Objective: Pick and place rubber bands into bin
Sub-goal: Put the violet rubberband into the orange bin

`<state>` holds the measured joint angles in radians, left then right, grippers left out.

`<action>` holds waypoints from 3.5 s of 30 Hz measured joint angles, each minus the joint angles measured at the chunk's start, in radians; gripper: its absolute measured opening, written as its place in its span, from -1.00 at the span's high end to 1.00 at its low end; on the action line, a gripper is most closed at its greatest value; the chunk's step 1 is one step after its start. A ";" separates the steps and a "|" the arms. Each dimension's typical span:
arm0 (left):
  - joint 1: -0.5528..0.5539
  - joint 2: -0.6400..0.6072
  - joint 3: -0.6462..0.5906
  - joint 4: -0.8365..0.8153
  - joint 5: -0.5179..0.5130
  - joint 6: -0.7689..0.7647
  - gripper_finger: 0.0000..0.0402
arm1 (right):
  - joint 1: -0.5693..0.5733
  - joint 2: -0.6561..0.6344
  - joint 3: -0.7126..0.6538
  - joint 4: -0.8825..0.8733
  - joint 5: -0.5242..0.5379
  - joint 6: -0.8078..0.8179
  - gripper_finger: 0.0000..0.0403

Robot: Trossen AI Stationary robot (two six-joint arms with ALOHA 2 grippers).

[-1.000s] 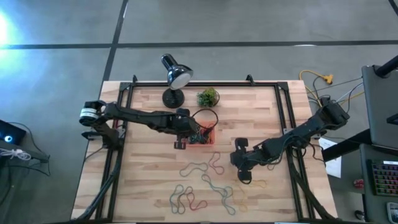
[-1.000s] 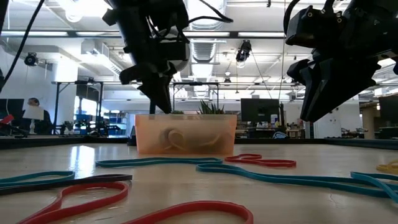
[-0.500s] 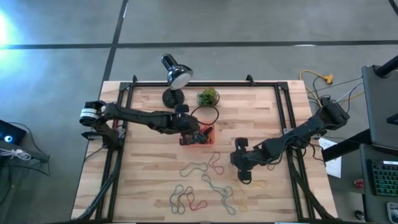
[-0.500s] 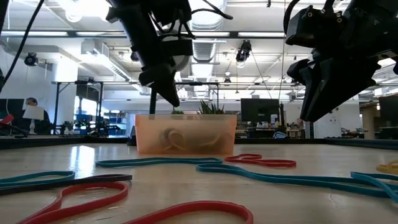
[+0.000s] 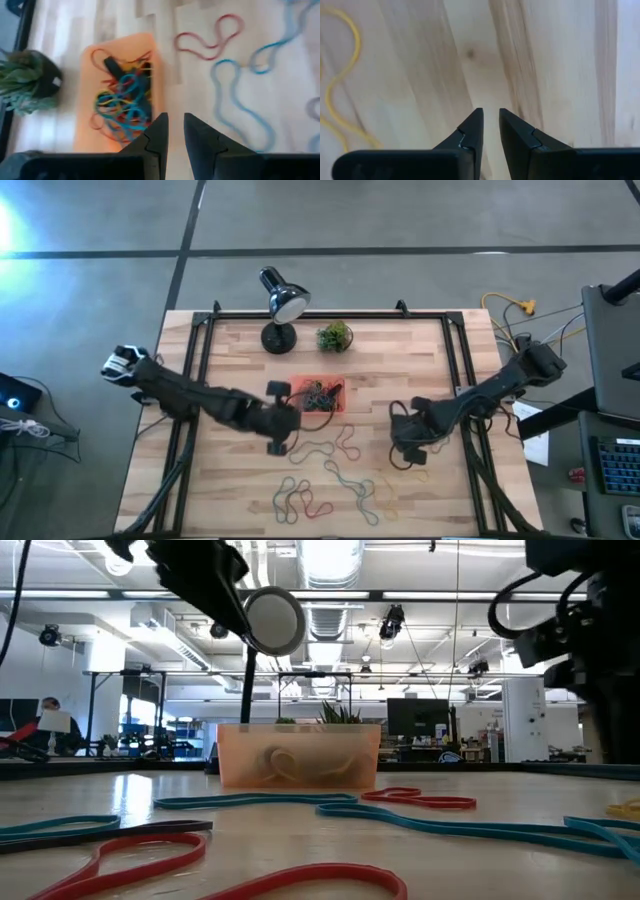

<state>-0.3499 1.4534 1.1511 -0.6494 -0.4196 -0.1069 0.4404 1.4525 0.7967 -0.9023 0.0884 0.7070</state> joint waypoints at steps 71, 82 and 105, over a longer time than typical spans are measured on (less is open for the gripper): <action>-0.187 -0.049 -0.241 0.156 -0.061 -0.248 0.77 | 0.007 -0.222 -0.205 0.206 0.079 0.090 0.96; -0.187 -0.049 -0.241 0.156 -0.061 -0.249 0.77 | 0.007 -0.225 -0.054 0.371 0.337 -0.354 0.96; -0.187 -0.049 -0.242 0.154 -0.061 -0.248 0.77 | -0.119 -0.225 0.070 0.897 0.566 -0.992 0.96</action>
<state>-0.5370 1.4040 0.9092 -0.4950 -0.4805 -0.3546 0.3214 1.2278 0.8664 -0.0048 0.6546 -0.2846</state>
